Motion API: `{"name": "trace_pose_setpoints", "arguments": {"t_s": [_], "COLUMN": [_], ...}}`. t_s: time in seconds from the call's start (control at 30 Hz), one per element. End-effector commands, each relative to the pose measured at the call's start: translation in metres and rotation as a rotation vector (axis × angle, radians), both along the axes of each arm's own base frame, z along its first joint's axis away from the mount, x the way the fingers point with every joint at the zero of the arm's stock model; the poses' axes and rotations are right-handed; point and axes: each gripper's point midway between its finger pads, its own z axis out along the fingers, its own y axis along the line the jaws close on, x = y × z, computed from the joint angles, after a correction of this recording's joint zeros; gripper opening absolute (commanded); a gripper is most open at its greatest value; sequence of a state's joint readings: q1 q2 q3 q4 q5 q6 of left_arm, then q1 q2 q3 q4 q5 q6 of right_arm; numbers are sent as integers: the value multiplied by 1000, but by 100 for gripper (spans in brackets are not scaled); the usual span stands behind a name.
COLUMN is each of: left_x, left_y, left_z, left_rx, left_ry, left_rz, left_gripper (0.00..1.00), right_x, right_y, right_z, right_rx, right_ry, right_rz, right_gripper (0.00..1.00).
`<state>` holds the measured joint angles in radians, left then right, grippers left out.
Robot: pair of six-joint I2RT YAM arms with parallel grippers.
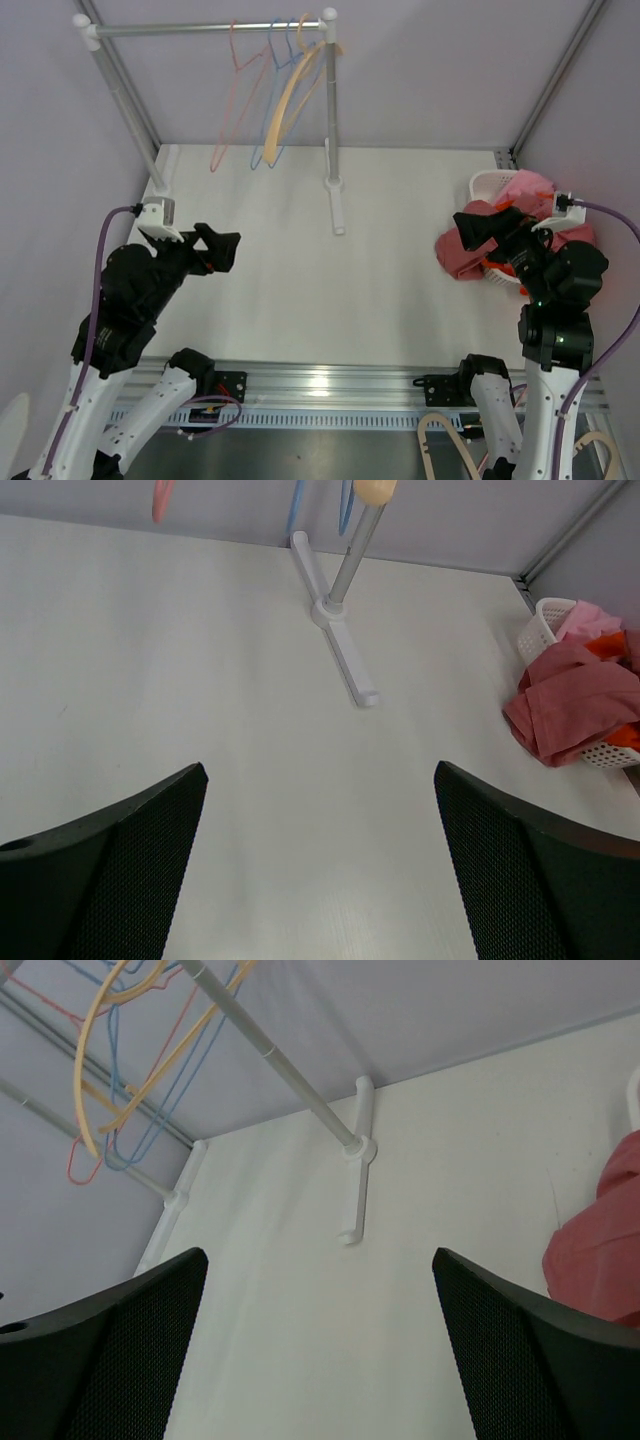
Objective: Remove the t-shirt from the hanger
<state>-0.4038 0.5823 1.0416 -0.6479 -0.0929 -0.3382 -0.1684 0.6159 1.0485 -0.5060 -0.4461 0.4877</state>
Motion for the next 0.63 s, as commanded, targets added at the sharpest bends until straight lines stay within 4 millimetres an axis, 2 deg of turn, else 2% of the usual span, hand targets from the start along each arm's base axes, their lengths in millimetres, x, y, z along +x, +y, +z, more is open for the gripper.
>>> {"name": "trace_pose_setpoints", "arguments": {"t_s": [0.0,0.07,0.1,0.13,0.23,0.4,0.6], "left_x": [-5,-7,-8,-7,-10,-8,-12], "left_y": [-4,-4,-3,-4,-2,7,6], "left_z": [-12,-21,-19,-26,-30,-37,-31], "left_rx": [15,13,8,8,2,14,4], "left_ry": [-3,1,-10,1,5,25,23], "left_rz": [-39,-40,-40,-39,-35,19,9], "left_gripper": [100,100,99,99,99,100,99], "right_x": [-11,-9,-9,-8,-6,-6,-4], "right_y": [13,14,14,16,15,15,17], "right_z": [-12,-24,-26,-33,-48,-57,-61], "right_rx": [-16,-26,-30,-33,-57,-71,-84], "right_ry": [-12,11,17,34,78,90,110], "right_rz": [65,70,75,83,85,76,82], "right_gripper": [100,99,100,99,99,99,99]}}
